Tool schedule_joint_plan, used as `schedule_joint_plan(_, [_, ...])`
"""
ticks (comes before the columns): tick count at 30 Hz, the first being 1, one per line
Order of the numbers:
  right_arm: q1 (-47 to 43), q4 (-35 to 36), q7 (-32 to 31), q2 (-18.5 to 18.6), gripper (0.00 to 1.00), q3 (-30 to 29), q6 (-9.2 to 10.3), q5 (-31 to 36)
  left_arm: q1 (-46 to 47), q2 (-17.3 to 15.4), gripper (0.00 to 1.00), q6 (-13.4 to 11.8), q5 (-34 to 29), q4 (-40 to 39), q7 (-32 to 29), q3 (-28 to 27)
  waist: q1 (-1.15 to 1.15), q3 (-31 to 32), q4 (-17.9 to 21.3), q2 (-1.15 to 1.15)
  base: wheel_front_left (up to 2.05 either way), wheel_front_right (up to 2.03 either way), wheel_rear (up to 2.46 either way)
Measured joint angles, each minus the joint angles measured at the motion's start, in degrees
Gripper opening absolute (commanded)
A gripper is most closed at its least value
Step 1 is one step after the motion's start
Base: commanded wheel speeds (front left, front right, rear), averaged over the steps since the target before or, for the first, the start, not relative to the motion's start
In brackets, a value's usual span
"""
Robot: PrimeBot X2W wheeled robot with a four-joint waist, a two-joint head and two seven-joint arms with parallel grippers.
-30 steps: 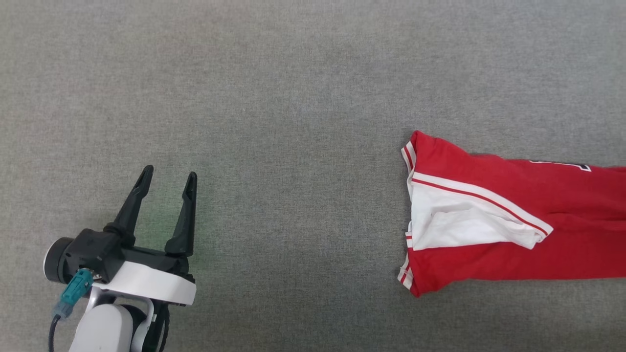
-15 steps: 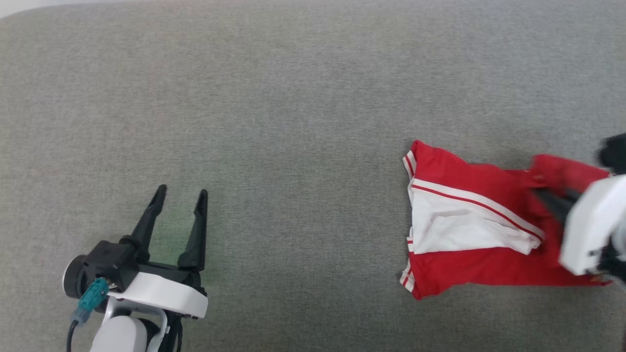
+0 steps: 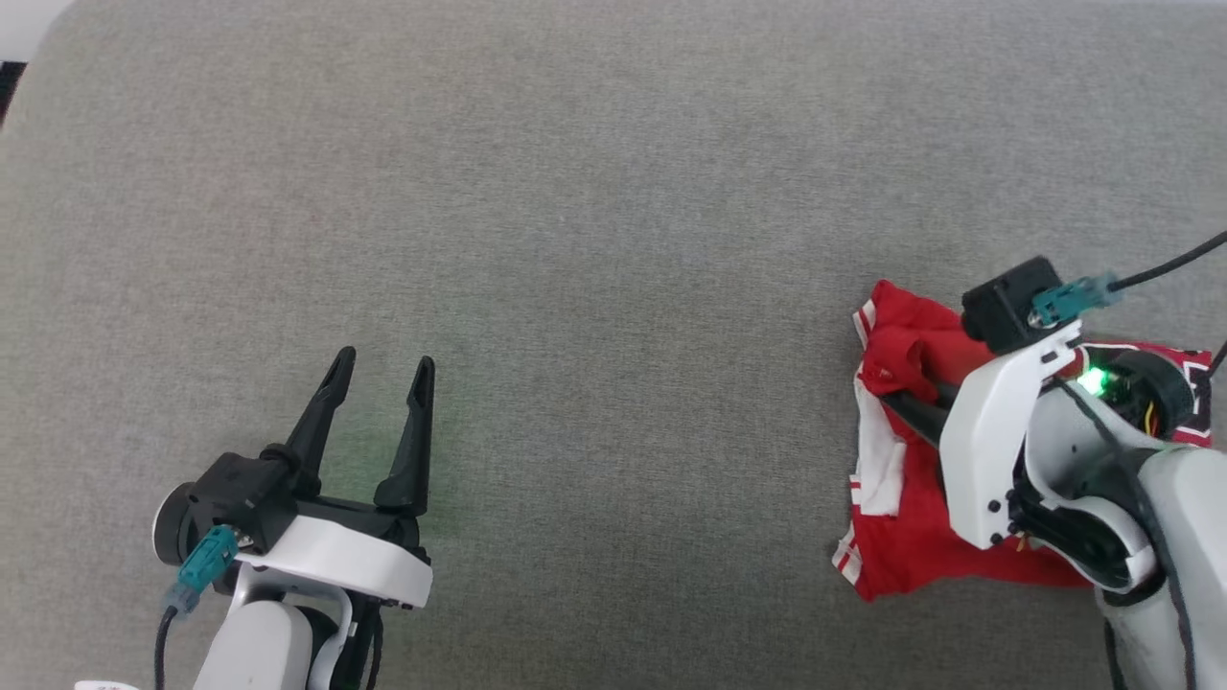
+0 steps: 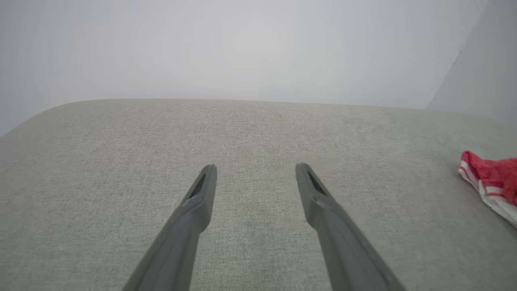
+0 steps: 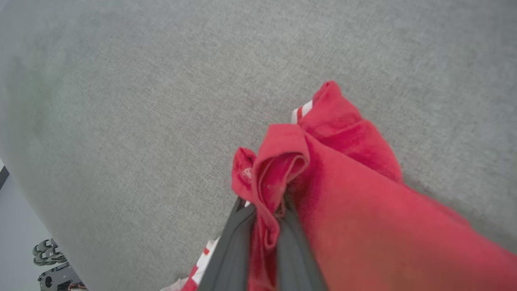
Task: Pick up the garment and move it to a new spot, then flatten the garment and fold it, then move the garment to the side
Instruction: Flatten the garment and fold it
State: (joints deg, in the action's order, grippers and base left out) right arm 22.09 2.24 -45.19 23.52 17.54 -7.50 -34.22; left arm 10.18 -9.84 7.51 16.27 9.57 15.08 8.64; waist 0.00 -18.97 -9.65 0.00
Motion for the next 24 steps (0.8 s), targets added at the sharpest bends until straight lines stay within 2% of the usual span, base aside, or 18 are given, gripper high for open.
schedule_joint_plan(2, [0.12, -2.3, 1.67, 0.12, 0.0, 0.88, 0.0, 0.18, 0.05, 0.07, 1.0, 0.0, -0.01, 0.25, 0.0, -0.09, 0.0, -0.02, -0.3, 0.0, 0.0, 0.0, 0.0])
schedule_joint_plan(3, [0.19, -3.23, 2.61, 0.08, 0.07, 0.96, 0.0, 0.2, 0.07, 0.13, 1.0, 0.0, -0.01, 0.33, 0.0, -0.12, 0.0, 0.02, -0.32, 0.0, 0.0, 0.0, 0.0])
schedule_joint_plan(4, [0.21, -4.13, 3.58, 0.08, 0.45, 0.97, 0.0, 0.21, 0.07, 0.18, 1.0, 0.0, -0.01, 0.43, 0.0, -0.26, 0.0, 0.1, -0.31, 0.0, 0.0, 0.0, 0.0])
schedule_joint_plan(5, [0.21, -4.69, 4.54, -0.01, 1.0, 0.94, 0.0, 0.2, 0.07, 0.2, 1.0, 0.0, -0.01, 0.48, 0.0, -0.43, 0.0, 0.23, -0.21, 0.0, 0.0, 0.0, 0.0])
schedule_joint_plan(11, [0.27, -5.52, 10.51, -1.8, 1.0, -2.81, 0.0, -1.74, -0.52, 0.11, 1.0, 0.0, -0.01, 0.91, 0.0, -1.98, 0.0, 1.49, 1.56, 0.0, 0.0, 0.0, 0.0])
schedule_joint_plan(16, [0.23, -5.88, 16.33, -0.75, 1.0, -5.64, 0.0, -2.63, -1.01, -0.19, 1.0, 0.0, 0.08, 1.7, 0.0, -1.99, 0.0, 3.45, 3.58, 0.0, 0.0, 0.0, 0.0])
schedule_joint_plan(18, [0.23, -6.47, 20.96, 1.03, 1.0, -5.39, 0.0, -1.7, -0.99, -0.2, 1.0, 0.0, 0.46, 2.02, 0.0, -1.96, 0.0, 4.23, 4.44, 0.0, 0.0, 0.0, 0.0])
schedule_joint_plan(24, [-0.35, -14.82, 35.5, 2.72, 1.0, -6.0, 0.0, -0.65, -1.26, -0.3, 1.0, 0.0, 1.77, 2.5, 0.0, -3.46, 0.0, 6.48, 7.34, 0.0, 0.0, 0.0, 0.0])
